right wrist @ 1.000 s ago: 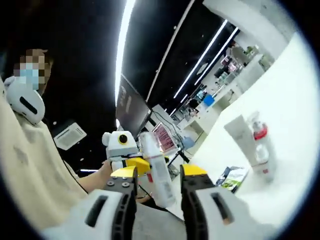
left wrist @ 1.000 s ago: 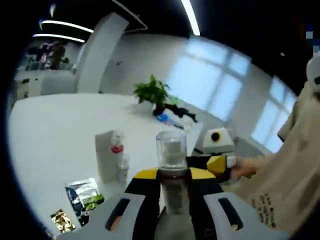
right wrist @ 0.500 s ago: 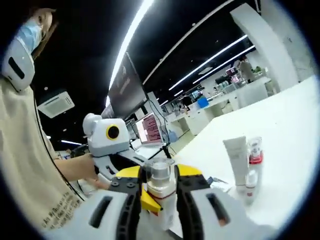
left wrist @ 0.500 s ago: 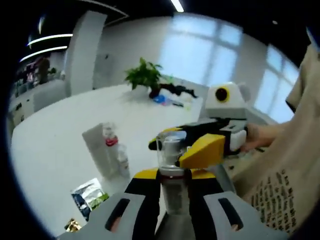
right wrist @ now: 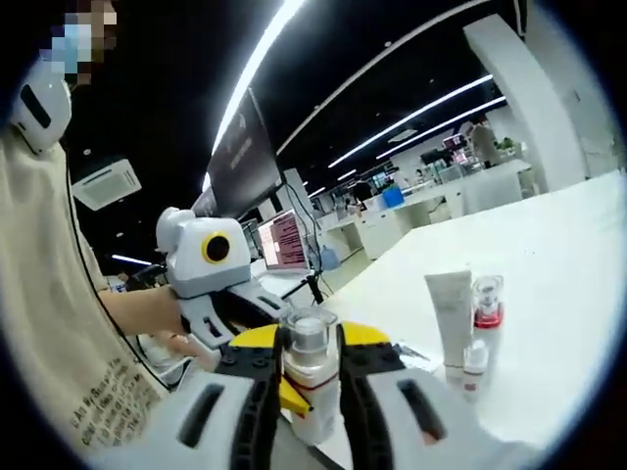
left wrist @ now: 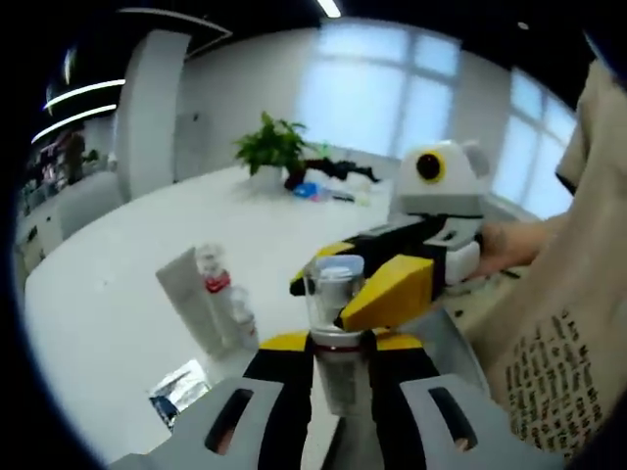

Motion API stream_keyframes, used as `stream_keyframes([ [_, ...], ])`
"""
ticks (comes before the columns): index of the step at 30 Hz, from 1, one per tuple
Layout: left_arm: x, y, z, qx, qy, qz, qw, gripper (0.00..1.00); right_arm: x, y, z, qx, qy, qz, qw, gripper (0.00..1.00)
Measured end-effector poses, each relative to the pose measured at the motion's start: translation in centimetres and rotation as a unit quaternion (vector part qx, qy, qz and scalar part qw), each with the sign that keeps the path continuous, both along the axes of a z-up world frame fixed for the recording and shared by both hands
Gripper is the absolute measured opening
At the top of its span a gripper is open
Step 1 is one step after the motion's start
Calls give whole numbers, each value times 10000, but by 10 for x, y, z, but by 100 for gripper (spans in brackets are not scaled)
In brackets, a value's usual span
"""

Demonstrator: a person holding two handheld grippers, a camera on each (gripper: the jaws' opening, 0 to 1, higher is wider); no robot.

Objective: Arrange the skincare products in the storage area until every visible bottle or jar stands upright without overlapping.

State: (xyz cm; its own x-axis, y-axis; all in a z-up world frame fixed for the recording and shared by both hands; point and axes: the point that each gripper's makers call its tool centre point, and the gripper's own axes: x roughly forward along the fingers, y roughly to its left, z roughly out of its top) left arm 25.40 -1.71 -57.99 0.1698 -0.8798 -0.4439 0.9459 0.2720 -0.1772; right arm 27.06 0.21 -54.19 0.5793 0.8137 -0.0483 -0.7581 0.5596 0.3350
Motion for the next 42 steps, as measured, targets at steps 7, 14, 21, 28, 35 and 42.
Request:
stream_keyframes([
  [7,7,0,-13,278,-79,-162,9995,18,6,6,-7,-422,-165,146,9989,21],
  [14,12,3,-37,635,-69,-266,9976,19,12,13,-20,-811,-258,213,9961,21],
  [21,20,1,-50,690,-170,-379,9968,18,17,10,-32,-1161,-284,207,9926,21],
  [28,30,-5,-68,853,-208,-508,9948,17,26,4,-52,-1406,-213,96,9898,21],
  [35,36,-8,-95,1079,-233,-560,9923,17,33,1,-80,-1725,-151,36,9849,21],
  [42,40,-10,-120,1221,-240,-647,9901,17,38,-3,-108,-1969,-19,2,9804,21],
])
